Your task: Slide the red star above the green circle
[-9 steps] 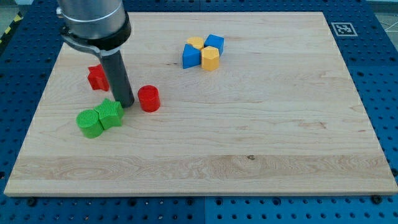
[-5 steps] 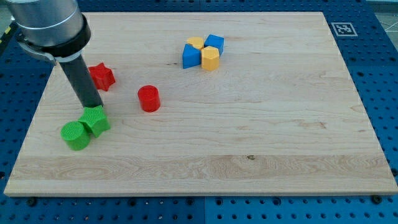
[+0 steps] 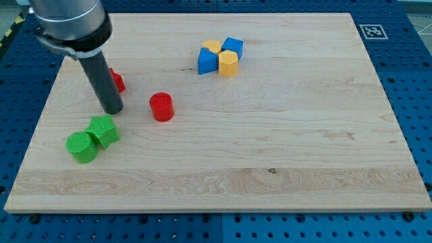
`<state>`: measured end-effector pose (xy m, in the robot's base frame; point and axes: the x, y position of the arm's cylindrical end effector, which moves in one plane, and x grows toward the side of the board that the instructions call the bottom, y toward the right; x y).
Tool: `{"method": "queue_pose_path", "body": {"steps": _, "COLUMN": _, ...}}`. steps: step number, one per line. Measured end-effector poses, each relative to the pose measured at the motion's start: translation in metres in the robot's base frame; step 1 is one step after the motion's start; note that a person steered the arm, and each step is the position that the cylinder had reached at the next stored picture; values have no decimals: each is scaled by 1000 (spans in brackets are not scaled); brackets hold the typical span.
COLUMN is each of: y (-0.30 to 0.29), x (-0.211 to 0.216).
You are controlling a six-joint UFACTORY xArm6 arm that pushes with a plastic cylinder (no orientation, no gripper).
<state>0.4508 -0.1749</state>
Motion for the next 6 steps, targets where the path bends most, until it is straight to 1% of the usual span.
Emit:
{"method": "queue_pose_path", "body": {"steps": 2, "y": 29, "x": -27}}
{"method": "queue_pose_path", "body": {"steps": 3, "y": 32, "x": -56}}
{"method": "queue_pose_path", "body": {"steps": 4, "y": 24, "x": -88}}
{"method": "queue_pose_path", "body": {"steps": 6, "y": -23, "x": -93}}
